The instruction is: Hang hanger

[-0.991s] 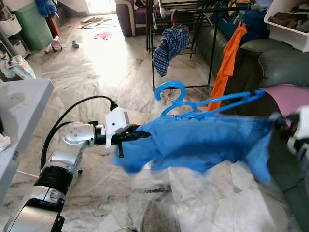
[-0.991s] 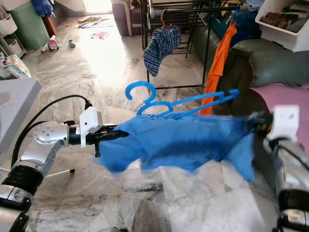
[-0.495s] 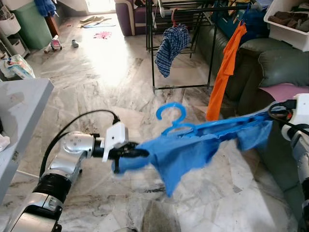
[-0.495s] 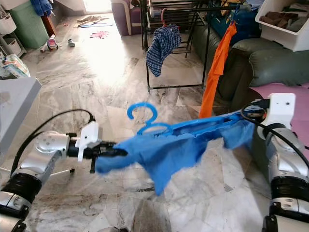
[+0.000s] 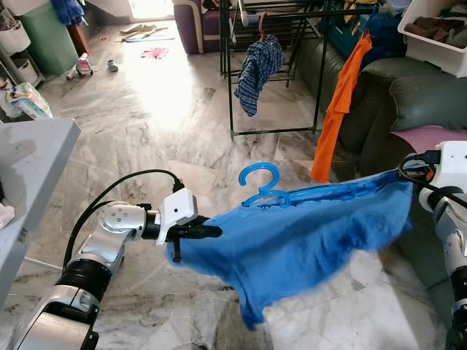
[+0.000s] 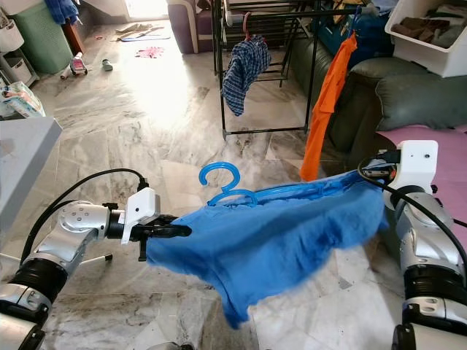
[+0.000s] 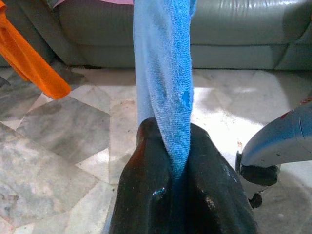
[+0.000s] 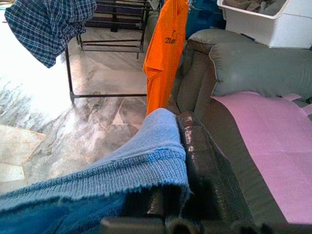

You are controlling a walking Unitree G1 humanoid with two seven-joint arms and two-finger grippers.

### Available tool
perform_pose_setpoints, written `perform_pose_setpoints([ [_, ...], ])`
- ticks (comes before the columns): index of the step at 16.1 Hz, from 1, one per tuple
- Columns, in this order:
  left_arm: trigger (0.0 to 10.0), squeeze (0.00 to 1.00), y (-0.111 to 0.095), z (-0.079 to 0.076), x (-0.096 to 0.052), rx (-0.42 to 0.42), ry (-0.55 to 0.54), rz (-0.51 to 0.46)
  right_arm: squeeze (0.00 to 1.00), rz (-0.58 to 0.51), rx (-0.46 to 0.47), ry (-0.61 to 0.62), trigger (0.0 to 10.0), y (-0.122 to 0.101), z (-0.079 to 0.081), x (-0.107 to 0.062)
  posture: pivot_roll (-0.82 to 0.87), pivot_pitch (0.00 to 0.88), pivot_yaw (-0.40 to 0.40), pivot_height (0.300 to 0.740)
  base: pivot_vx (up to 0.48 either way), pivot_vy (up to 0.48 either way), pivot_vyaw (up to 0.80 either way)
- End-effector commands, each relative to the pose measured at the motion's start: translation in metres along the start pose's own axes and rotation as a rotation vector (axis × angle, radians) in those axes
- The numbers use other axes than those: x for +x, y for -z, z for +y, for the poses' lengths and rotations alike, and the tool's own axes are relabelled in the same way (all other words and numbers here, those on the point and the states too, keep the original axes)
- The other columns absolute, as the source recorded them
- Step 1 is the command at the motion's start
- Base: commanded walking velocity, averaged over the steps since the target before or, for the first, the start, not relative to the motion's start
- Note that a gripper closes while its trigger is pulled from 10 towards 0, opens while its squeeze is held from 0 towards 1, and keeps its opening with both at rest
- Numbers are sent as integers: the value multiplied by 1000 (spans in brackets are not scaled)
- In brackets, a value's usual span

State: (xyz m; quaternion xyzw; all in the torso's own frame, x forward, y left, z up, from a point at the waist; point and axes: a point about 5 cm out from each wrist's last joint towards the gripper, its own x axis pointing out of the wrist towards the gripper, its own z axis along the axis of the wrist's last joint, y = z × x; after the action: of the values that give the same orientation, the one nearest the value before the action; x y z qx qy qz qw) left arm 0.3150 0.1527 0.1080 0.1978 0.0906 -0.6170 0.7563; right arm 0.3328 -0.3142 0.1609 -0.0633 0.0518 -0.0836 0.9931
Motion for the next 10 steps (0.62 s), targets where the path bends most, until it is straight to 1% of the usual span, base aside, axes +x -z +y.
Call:
perform_pose_setpoints([
  [1,0,0,2,1,-4,10,4,23,0,-33,0,15,0,-11,-4,0,-75,53,4,740,0,0,0],
  [10,0,0,2,1,-4,10,4,23,0,-33,0,15,0,-11,-4,0,-75,53,4,740,0,0,0],
])
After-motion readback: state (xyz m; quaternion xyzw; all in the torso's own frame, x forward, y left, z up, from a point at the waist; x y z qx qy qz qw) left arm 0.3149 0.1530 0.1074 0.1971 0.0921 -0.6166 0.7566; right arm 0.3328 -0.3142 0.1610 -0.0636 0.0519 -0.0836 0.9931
